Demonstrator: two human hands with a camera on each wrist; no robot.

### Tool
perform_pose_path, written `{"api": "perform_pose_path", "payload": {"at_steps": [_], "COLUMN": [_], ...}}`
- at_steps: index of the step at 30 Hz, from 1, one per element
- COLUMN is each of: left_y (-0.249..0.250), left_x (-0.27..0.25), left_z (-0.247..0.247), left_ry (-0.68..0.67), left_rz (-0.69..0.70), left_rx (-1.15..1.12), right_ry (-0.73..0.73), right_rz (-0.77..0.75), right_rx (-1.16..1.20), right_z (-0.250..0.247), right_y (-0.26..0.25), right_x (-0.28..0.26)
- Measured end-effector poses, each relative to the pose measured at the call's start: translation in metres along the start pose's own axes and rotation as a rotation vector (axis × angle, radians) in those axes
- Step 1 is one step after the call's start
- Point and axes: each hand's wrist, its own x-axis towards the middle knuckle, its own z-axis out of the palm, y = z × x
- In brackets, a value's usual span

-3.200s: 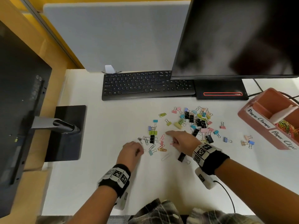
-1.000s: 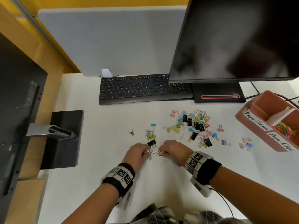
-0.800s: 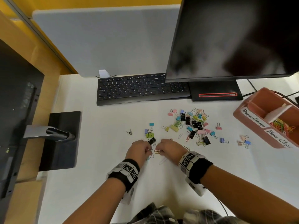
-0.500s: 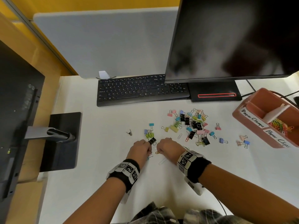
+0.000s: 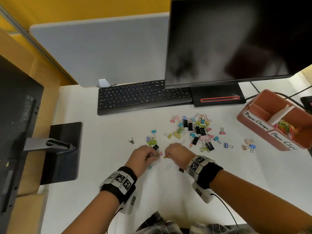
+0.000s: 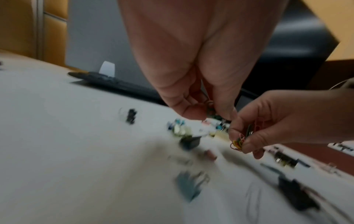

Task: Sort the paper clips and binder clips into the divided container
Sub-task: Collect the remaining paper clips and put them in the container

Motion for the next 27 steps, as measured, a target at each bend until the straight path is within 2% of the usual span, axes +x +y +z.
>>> {"api": "perform_pose_path", "payload": {"at_steps": [3, 6, 8, 11, 14, 17, 20, 23, 27], "left_y": [0.038, 0.099, 0.152, 0.234, 0.304, 0.348, 0.367, 0.373, 0.363], "left_x": [0.01, 0.038, 0.063, 0.102, 0.135, 0.161, 0.18, 0.19, 0.182], "left_z": [-0.005, 0.004, 0.022, 0.066, 0.125, 0.183, 0.219, 0.228, 0.207], "left_ry": [0.003, -0.005, -0.004, -0.01, -0.049, -0.083, -0.089, -0.111, -0.119], "left_rz": [0.106, 0.206, 0.289, 0.388, 0.402, 0.285, 0.217, 0.22, 0.285], "left_rx": [-0.011, -0.004, -0.009, -0.044, -0.114, -0.191, -0.064, 0.047, -0.138], "right_ry": [0.175, 0.395, 0.548, 0.675, 0.715, 0.693, 0.66, 0.582, 0.627], "right_rz": [0.044, 0.152, 0.237, 0.432, 0.56, 0.637, 0.716, 0.669, 0.503], "right_rx": [0.19, 0.251, 0.243, 0.229, 0.226, 0.251, 0.407, 0.42, 0.347], "right_z": [-0.036, -0.079, -0.102, -0.127, -0.139, -0.142, -0.141, -0.139, -0.138], "right_y": [0.023, 0.066, 0.107, 0.173, 0.229, 0.269, 0.293, 0.303, 0.301], "right_x": [-0.031, -0.081, -0.118, -0.173, -0.213, -0.225, -0.225, -0.227, -0.224]}}
